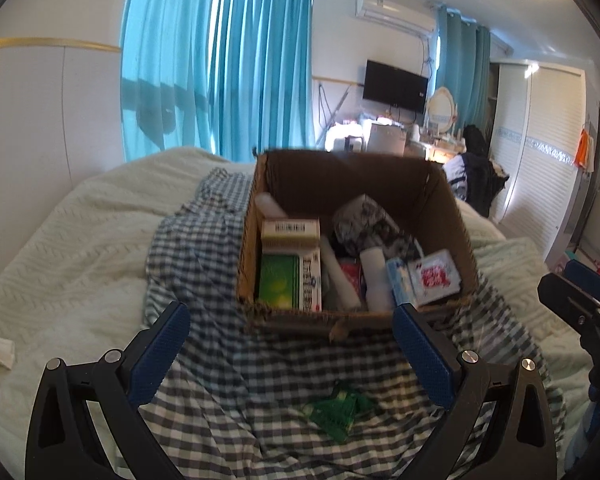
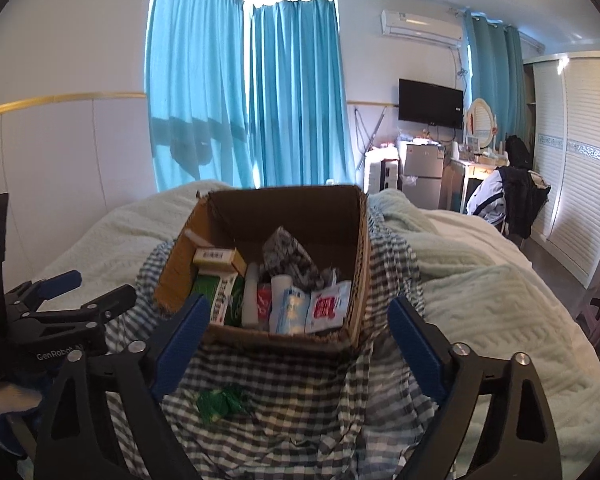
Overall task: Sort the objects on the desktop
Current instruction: 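Withdraw both open grippers up and lower toward the green packet, then grasp the green packet with the left gripper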
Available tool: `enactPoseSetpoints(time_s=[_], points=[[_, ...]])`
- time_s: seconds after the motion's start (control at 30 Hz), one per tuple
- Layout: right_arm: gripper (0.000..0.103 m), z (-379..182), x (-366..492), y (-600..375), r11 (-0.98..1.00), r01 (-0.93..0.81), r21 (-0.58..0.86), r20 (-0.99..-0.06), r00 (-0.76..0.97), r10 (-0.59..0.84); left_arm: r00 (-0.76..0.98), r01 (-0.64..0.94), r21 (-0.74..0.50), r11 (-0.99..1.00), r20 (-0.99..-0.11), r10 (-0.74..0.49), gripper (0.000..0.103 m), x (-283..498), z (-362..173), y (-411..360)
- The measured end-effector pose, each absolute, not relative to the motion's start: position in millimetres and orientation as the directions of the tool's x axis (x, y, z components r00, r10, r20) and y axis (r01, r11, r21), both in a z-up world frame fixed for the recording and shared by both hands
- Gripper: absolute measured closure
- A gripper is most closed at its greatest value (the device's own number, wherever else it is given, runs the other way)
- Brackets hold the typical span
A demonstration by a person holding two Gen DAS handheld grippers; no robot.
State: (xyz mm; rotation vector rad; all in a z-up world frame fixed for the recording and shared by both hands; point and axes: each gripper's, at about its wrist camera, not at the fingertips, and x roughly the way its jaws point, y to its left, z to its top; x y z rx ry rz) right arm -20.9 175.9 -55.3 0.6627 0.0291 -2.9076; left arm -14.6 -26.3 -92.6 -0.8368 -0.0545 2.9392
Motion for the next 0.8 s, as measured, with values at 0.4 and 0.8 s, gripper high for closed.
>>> enactPoseSetpoints(time_s=[0.4,0.8], points=[[0.039,-125.5,-45.4,160.5,-0.974,0.222,0.045,-0.595,-0.777,-0.204,-0.739,-0.116,-0.023,-0.993,-0.666,0.101,0.001,-32.3,-168.0,-0.2],[0.046,-178.1,-66.8,168.3,-0.973,0.21,0.099,-0.724,-0.655,-0.215,-0.625,-0.171,-0.017,-0.985,-0.771,0.121,0.005,-53.4,-220.7,16.2]])
